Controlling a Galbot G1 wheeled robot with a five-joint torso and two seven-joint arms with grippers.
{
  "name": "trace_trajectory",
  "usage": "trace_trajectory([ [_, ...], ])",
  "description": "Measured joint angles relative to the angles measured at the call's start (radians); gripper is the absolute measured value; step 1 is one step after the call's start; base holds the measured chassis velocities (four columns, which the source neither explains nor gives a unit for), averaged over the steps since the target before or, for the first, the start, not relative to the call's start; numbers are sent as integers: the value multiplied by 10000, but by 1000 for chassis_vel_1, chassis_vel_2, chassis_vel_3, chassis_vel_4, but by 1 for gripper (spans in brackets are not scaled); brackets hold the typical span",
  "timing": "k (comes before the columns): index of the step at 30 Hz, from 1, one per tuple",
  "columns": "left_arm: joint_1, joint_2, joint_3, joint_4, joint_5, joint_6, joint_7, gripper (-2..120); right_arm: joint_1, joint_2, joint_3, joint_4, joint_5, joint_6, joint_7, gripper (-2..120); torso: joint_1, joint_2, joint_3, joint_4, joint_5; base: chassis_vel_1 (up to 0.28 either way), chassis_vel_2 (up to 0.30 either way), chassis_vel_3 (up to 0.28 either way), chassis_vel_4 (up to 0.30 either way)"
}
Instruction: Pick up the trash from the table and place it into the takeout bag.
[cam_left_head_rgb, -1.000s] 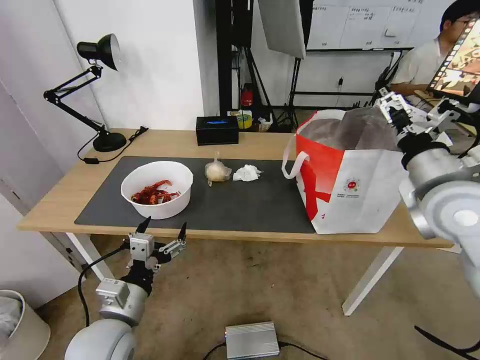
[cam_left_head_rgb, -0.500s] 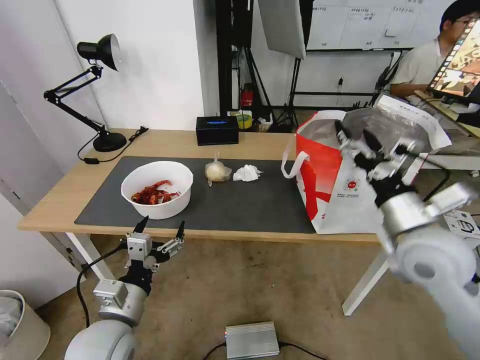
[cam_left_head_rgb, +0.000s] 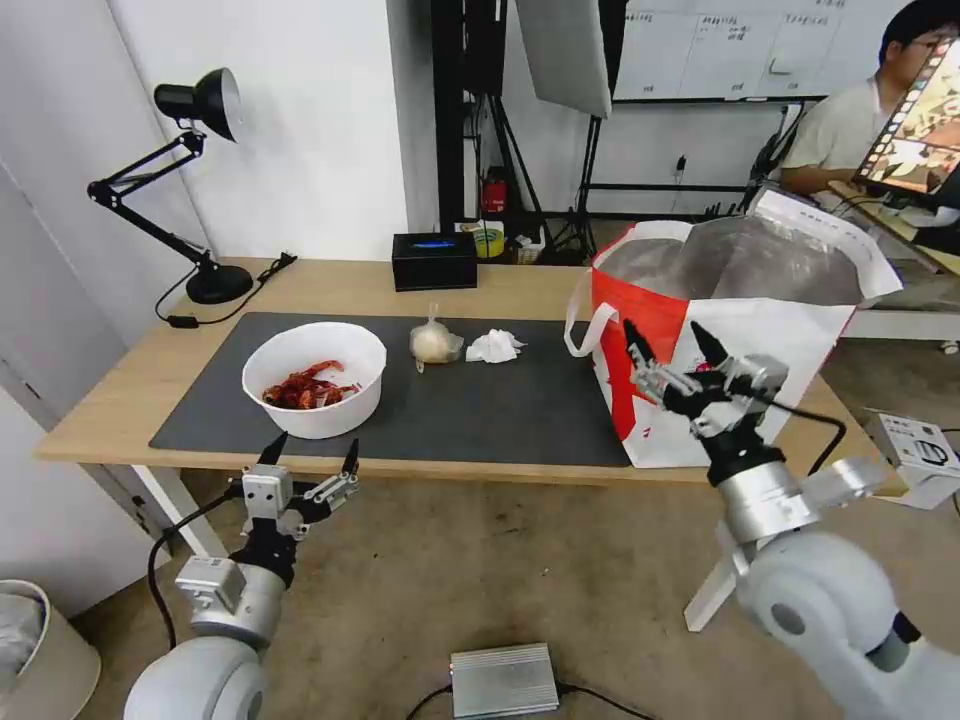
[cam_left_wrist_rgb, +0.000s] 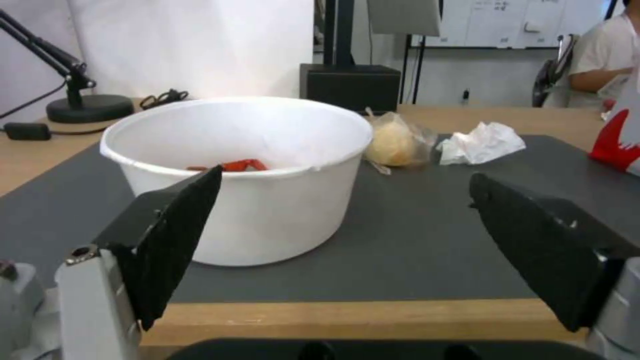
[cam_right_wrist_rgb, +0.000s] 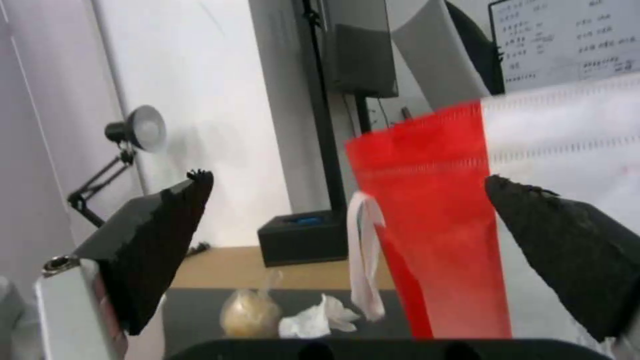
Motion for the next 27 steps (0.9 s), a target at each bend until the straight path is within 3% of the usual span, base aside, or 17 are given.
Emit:
trace_trajectory([
  [12,-119,43,2,210,-38,1,66,100,-809,1168,-2,-542,-1589,417,-53,100,1,0,0,0,0,0,0,0,0],
  [27,-339,232,15,421,-164,1,108,100,-1836,2335,-138,-897,-3751,651,689,100,2,0,1,0,-1,0,0,0,0],
])
